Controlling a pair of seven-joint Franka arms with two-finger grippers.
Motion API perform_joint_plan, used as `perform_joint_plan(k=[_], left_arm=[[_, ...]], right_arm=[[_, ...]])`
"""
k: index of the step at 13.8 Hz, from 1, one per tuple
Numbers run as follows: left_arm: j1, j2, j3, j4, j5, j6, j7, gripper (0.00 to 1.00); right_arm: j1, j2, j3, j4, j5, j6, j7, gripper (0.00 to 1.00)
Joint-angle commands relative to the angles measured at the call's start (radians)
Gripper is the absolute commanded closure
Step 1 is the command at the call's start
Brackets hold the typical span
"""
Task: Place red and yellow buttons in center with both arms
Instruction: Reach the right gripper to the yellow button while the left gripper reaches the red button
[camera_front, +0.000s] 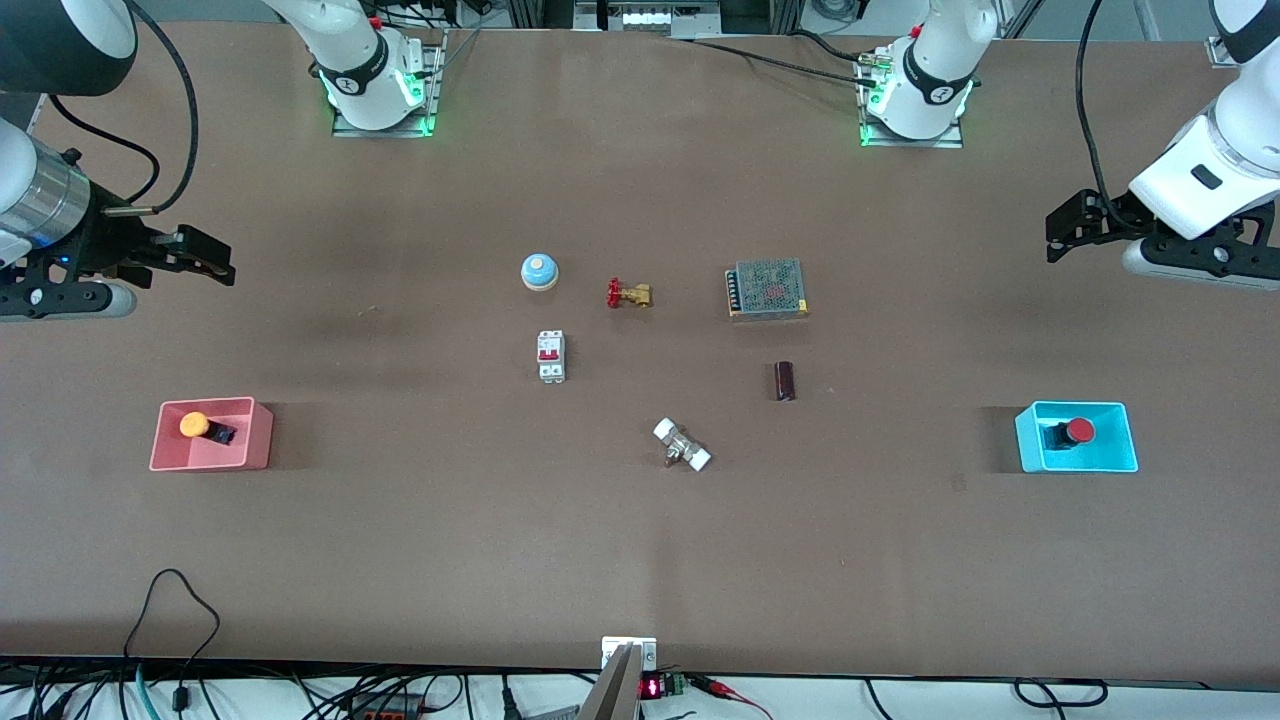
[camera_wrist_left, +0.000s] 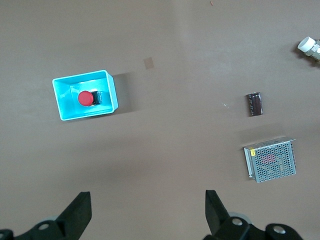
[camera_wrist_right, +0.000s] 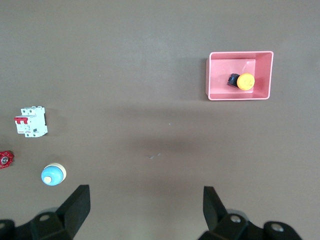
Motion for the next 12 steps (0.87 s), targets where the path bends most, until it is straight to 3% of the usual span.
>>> perform_joint_plan(k=[1,5,8,12], left_arm=[[0.005,-0.012,-0.006,0.005,0.001,-0.02,-0.005,0.0],[0.005,-0.01,-0.005,0.005,0.001,-0.018,-0.005,0.0],[0.006,0.006,-0.002,0.016,0.0,-0.018,-0.019,0.0],[0.032,0.182,0.008,0.137,0.009,-0.056,-0.026,0.0]], right_arm=[[-0.011,0.008,0.002,0.02,0.02,-0.006,0.007,0.0],[-0.038,0.011,0.004,0.014,0.019,0.004,-0.01,0.0],[-0.056,0.078,0.002,0.019,-0.004,0.018,-0.038,0.0],[-0.211,0.239,0.012,0.014,-0.007,0.225,-0.159,0.0]])
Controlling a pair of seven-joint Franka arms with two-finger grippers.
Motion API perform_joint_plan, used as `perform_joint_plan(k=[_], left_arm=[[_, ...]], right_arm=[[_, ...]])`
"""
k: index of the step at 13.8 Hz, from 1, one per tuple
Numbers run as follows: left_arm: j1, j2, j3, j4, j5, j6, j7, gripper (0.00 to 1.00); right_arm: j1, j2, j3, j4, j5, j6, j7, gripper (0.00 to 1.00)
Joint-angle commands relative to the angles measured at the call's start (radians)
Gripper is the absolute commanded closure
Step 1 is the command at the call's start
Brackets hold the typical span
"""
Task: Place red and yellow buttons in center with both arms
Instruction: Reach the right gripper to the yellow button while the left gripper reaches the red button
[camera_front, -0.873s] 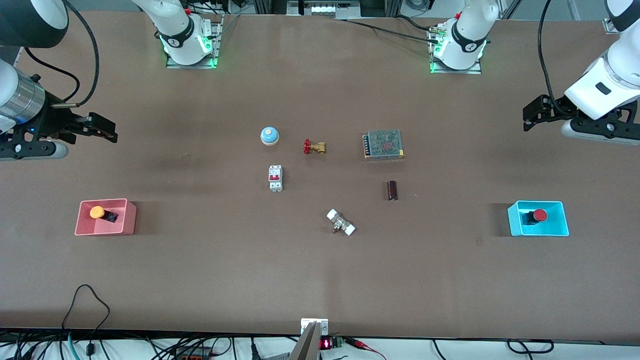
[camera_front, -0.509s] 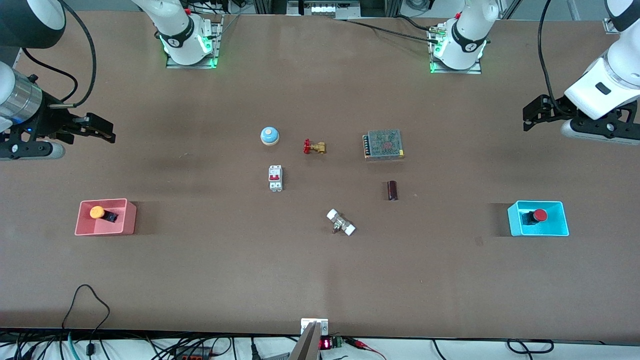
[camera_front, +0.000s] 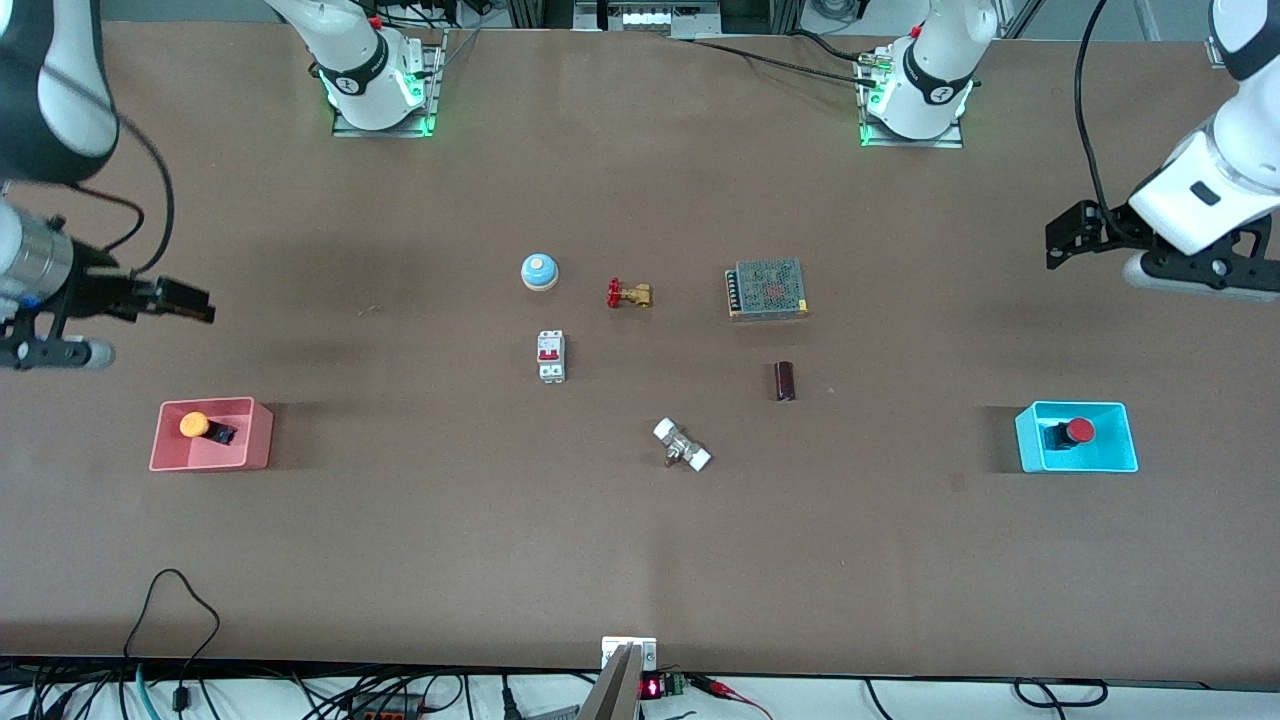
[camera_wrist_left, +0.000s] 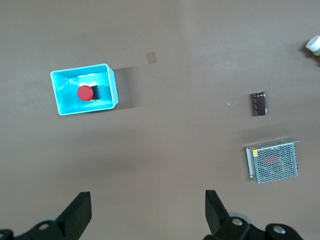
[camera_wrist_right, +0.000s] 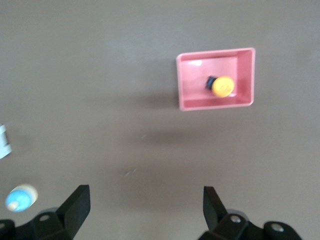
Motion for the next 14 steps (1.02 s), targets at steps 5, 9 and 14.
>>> perform_joint_plan(k=[5,9,14], left_arm=[[0.126,0.327,0.011,0.17,0.013,0.067,-0.004,0.0],[0.189,0.49,0.011,0.161,0.079,0.315,-0.002,0.0],[0.224,0.614,0.011,0.152,0.127,0.46,0.005,0.0]], right_arm=[[-0.126,0.23,0.018,0.02,-0.018,0.32,-0.163,0.0],[-0.126,0.279,0.021,-0.009,-0.118,0.434,-0.173,0.0],[-0.137,0.317,0.021,-0.063,-0.12,0.558,-0.174,0.0]])
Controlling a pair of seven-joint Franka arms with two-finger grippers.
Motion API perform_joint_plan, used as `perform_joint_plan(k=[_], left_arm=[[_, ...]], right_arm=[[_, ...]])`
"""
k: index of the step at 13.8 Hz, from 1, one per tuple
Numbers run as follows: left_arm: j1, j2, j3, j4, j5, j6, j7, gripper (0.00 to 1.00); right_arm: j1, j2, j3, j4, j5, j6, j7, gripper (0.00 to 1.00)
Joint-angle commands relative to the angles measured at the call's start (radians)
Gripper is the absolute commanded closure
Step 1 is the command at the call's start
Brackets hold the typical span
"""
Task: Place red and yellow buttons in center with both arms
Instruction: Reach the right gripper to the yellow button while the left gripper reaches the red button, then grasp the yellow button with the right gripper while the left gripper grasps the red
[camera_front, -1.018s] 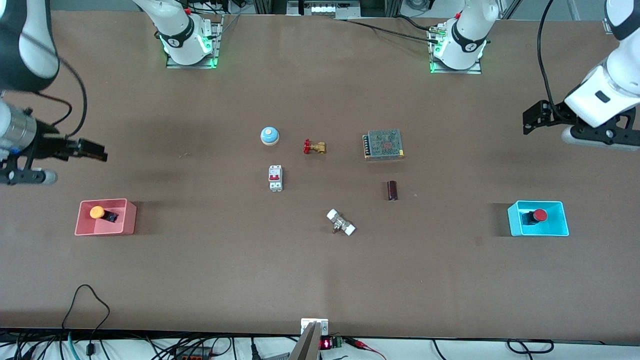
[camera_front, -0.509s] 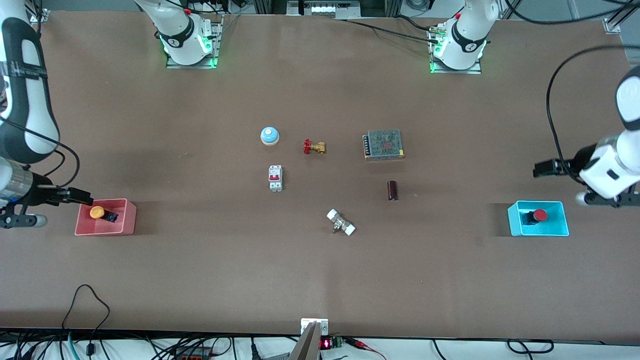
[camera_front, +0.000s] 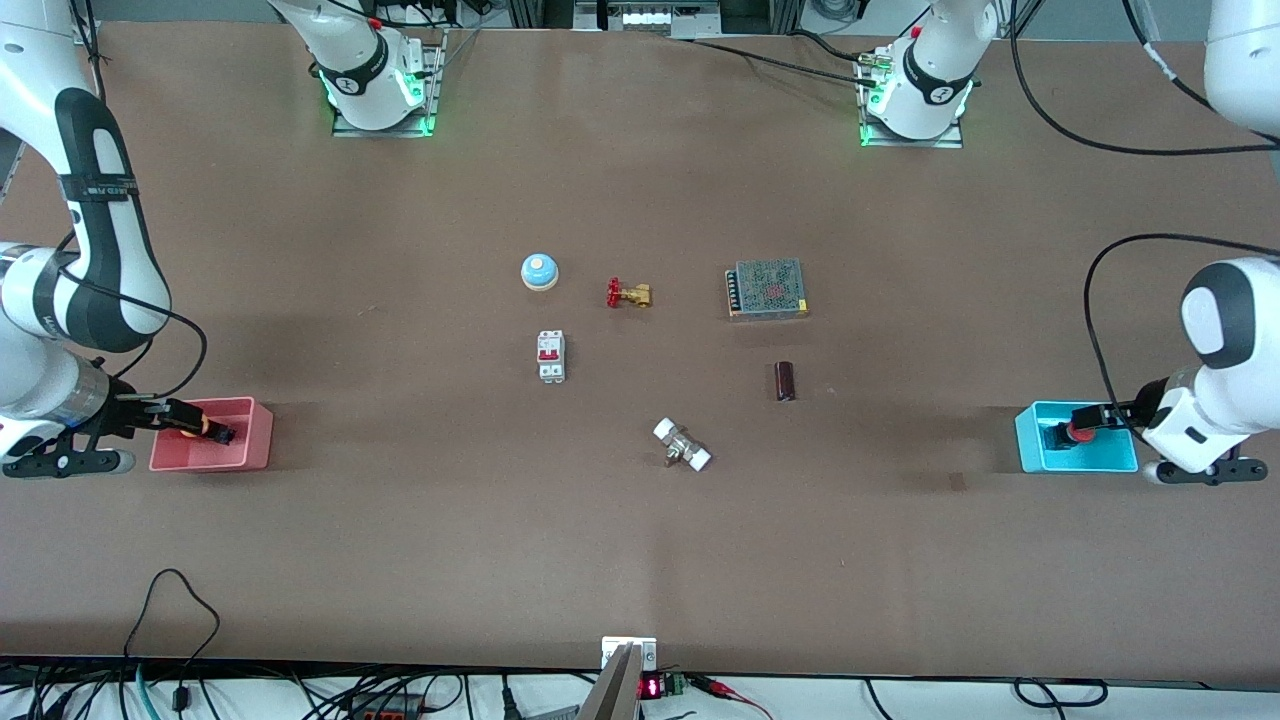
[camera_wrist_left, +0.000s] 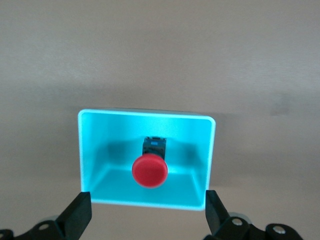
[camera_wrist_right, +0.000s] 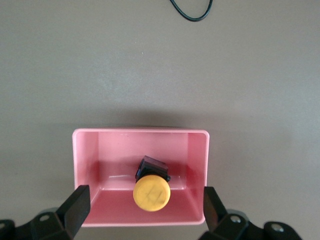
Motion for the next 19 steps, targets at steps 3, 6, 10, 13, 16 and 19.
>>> perform_joint_plan(k=[3,6,10,13,16,19], left_arm=[[0.025,0.059,-0.009,-0.018,0.017,0.131,0.005,0.01],[0.028,0.075,-0.009,-0.046,0.015,0.169,0.008,0.03],[0.039,0.085,-0.009,-0.067,0.015,0.18,0.008,0.09],[0.039,0.09,-0.009,-0.073,0.015,0.182,0.003,0.24],[0.036,0.102,-0.009,-0.07,0.012,0.186,-0.003,0.29],[0.03,0.104,-0.009,-0.064,0.011,0.22,-0.003,0.3]], right_arm=[[-0.015,0.01,0.008,-0.066,-0.011,0.084,-0.019,0.0],[-0.016,0.018,0.008,-0.074,-0.011,0.087,-0.037,0.0],[-0.024,0.035,0.008,-0.074,-0.014,0.112,-0.062,0.0],[-0.025,0.045,0.008,-0.074,-0.014,0.127,-0.063,0.0],[-0.025,0.05,0.008,-0.076,-0.014,0.127,-0.062,0.0],[-0.025,0.05,0.008,-0.083,-0.014,0.127,-0.062,0.0]])
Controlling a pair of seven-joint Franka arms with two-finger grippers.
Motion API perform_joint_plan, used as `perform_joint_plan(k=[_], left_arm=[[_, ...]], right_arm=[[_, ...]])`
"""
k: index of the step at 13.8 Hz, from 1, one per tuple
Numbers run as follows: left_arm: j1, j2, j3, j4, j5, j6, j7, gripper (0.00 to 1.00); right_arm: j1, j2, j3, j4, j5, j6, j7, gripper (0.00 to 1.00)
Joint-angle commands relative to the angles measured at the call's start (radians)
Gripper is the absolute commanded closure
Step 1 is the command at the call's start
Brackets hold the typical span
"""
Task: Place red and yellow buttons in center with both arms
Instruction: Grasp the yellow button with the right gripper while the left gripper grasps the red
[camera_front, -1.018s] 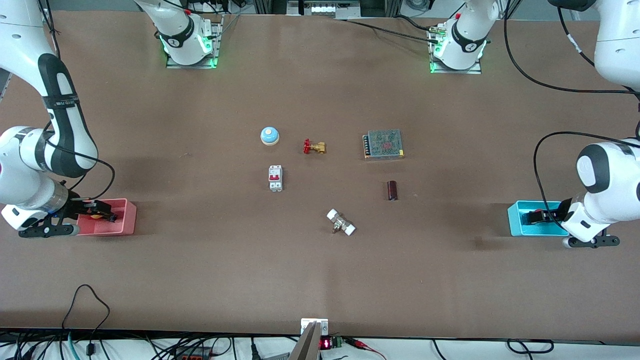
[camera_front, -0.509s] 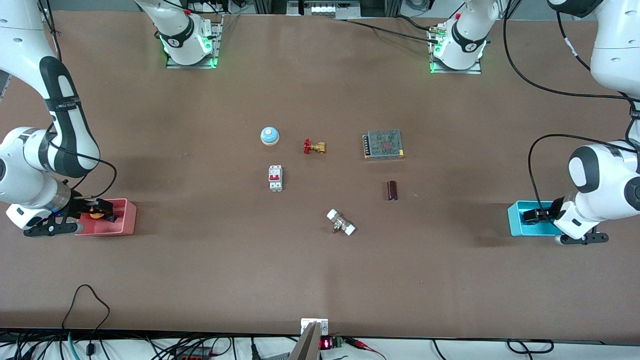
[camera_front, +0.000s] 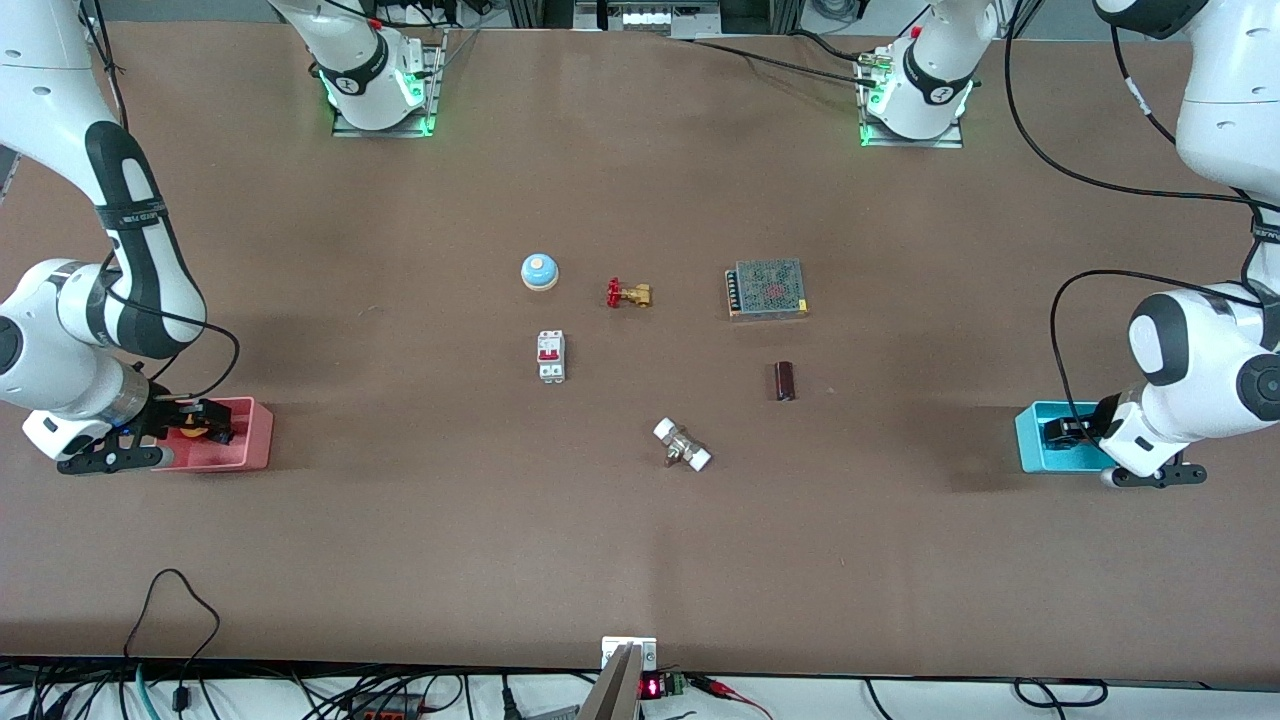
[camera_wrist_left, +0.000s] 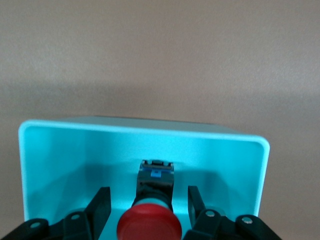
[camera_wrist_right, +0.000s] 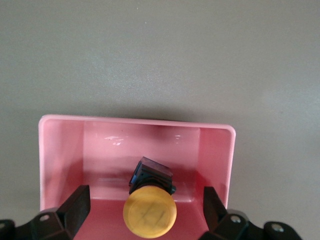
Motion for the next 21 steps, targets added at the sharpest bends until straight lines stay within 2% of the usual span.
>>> perform_joint_plan(k=[1,2,3,4,6,8,10,12,16,18,19,21], left_arm=[[0.0,0.005,-0.007,0.006,0.009,0.023,-0.003,0.3],[0.0,0.006,-0.007,0.003,0.009,0.028,-0.003,0.37],[0.002,0.008,-0.007,0.0,0.01,0.031,-0.003,0.5],[0.005,0.008,-0.007,-0.002,0.01,0.031,-0.002,0.59],[0.006,0.008,-0.007,-0.003,0.01,0.031,0.001,0.68],[0.006,0.002,-0.007,0.0,0.016,0.025,0.012,0.74],[0.006,-0.03,-0.007,0.014,0.021,0.002,0.032,0.74],[0.002,-0.075,-0.008,0.04,0.022,-0.06,0.06,0.74],[-0.029,-0.138,-0.03,0.144,0.022,-0.271,0.069,0.74],[-0.098,-0.173,-0.042,0.129,0.021,-0.322,0.049,0.74],[-0.136,-0.176,-0.042,0.123,0.021,-0.34,0.022,0.74],[-0.199,-0.187,-0.044,0.06,0.019,-0.339,-0.058,0.74]], right_arm=[[-0.013,-0.001,0.008,-0.019,-0.01,0.014,-0.015,0.01],[-0.013,-0.001,0.008,-0.024,-0.01,0.014,-0.015,0.03],[-0.013,-0.001,0.008,-0.025,-0.01,0.013,-0.015,0.04],[-0.014,-0.001,0.008,-0.033,-0.011,0.013,-0.015,0.11],[-0.017,-0.001,0.008,-0.034,-0.01,0.011,-0.015,0.23],[-0.017,-0.001,0.008,-0.034,-0.011,0.01,-0.018,0.4],[-0.019,-0.003,0.008,-0.031,-0.01,0.01,-0.046,0.55],[-0.017,-0.003,0.008,-0.03,-0.01,0.01,-0.052,0.61],[-0.017,-0.004,0.008,-0.025,-0.01,0.01,-0.053,0.65],[-0.016,-0.018,0.01,-0.019,-0.008,0.005,-0.055,0.67],[-0.016,-0.05,0.034,-0.019,-0.008,-0.013,-0.055,0.67],[-0.01,-0.131,0.05,-0.016,-0.007,-0.129,-0.052,0.67]])
